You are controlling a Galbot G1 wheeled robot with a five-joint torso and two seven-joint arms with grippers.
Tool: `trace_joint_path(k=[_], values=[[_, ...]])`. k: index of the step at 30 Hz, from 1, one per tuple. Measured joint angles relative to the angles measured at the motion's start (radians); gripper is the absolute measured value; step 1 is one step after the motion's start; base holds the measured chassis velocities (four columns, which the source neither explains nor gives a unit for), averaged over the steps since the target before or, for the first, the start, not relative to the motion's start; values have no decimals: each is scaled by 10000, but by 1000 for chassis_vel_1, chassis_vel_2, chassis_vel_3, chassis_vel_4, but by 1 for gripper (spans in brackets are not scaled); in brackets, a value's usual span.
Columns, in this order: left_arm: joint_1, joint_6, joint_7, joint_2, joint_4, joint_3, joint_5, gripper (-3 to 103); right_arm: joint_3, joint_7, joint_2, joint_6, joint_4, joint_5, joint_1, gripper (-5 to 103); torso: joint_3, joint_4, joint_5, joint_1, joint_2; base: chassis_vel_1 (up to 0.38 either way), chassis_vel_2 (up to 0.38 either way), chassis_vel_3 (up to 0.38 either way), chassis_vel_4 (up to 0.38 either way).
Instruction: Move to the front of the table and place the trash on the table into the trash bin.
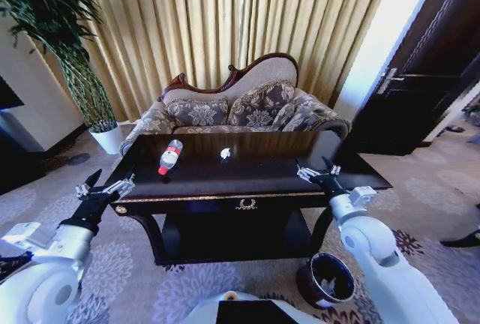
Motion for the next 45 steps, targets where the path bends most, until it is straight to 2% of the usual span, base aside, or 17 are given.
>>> trace_joint_path(k=[6, 9, 10, 13, 14, 17, 18, 21, 22, 24, 25, 26, 29, 30, 34, 41, 45], values=[[92, 0, -5, -56, 0, -25, 0, 100, -272, 180, -503, -213, 106, 774, 249, 100, -2, -1, 1, -7, 3, 0, 0, 0, 0], [216, 0, -6, -70, 0, -74, -1, 100, -599, 207, -1305, -256, 104, 1657, 604, 100, -2, 0, 1, -7, 3, 0, 0, 0, 0], [216, 0, -6, -70, 0, -74, -1, 100, -599, 207, -1305, -256, 104, 1657, 604, 100, -2, 0, 1, -7, 3, 0, 0, 0, 0], [238, -4, -7, -69, 0, -88, -1, 100, -960, 207, -2279, -529, 54, 2811, 1230, 100, -1, -1, 1, -5, 2, 0, 0, 0, 0], [238, -4, -7, -69, 0, -88, -1, 100, -960, 207, -2279, -529, 54, 2811, 1230, 100, -1, -1, 1, -5, 2, 0, 0, 0, 0], [263, -6, -14, -127, 0, -32, 1, 100, -1766, 169, -3268, -755, -321, 3735, 2194, 100, -1, 0, 1, -5, 2, 0, 0, 0, 0], [263, -6, -14, -127, 0, -32, 1, 100, -1766, 169, -3268, -755, -321, 3735, 2194, 100, -1, 0, 1, -5, 2, 0, 0, 0, 0], [271, -6, -19, -207, 0, 7, -4, 100, -3005, -26, -3963, -780, -930, 4173, 3668, 100, -1, -2, 1, -5, 2, 0, 0, 0, 0], [271, -6, -19, -207, 0, 7, -4, 100, -3005, -26, -3963, -780, -930, 4173, 3668, 100, -1, -2, 1, -5, 2, 0, 0, 0, 0], [308, -17, -23, -283, 0, 10, -1, 100, -4061, -68, -4196, -790, -1365, 4351, 4872, 100, 0, 1, 0, -3, 2, 0, 0, 0, 0], [345, -42, -21, -322, 0, 10, 6, 100, -4711, -70, -4229, -803, -1605, 4415, 5515, 100, 0, 1, -2, -2, 1, 0, 0, 0, 0], [345, -42, -21, -322, 0, 10, 6, 100, -4711, -70, -4229, -803, -1605, 4415, 5515, 100, 0, 1, -2, -2, 1, 0, 0, 0, 0], [423, -132, -20, -386, 0, -38, 50, 100, -6326, -65, -3915, -1142, -2078, 4760, 7039, 100, 0, 1, 0, -2, 1, 0, 0, 0, 0], [423, -132, -20, -386, 0, -38, 50, 100, -6326, -65, -3915, -1142, -2078, 4760, 7039, 100, 0, 1, 0, -2, 1, 0, 0, 0, 0], [465, -149, -39, -385, 0, -153, 52, 100, -7743, 88, -3195, -1448, -2503, 4933, 8549, 100, 0, 1, -3, -3, 1, 0, 0, 0, 0], [523, -249, -52, -506, 0, -228, 93, 100, -8879, 315, -2254, -1655, -3197, 4810, 9619, 100, 0, 1, 0, -2, 1, 0, 0, 0, 0], [545, -250, -57, -545, 0, -254, 147, 100, -9250, 914, -1854, -2233, -3393, 4854, 9997, 100, 0, -1, -1, -3, 1, 0, 0, 0, 0]])
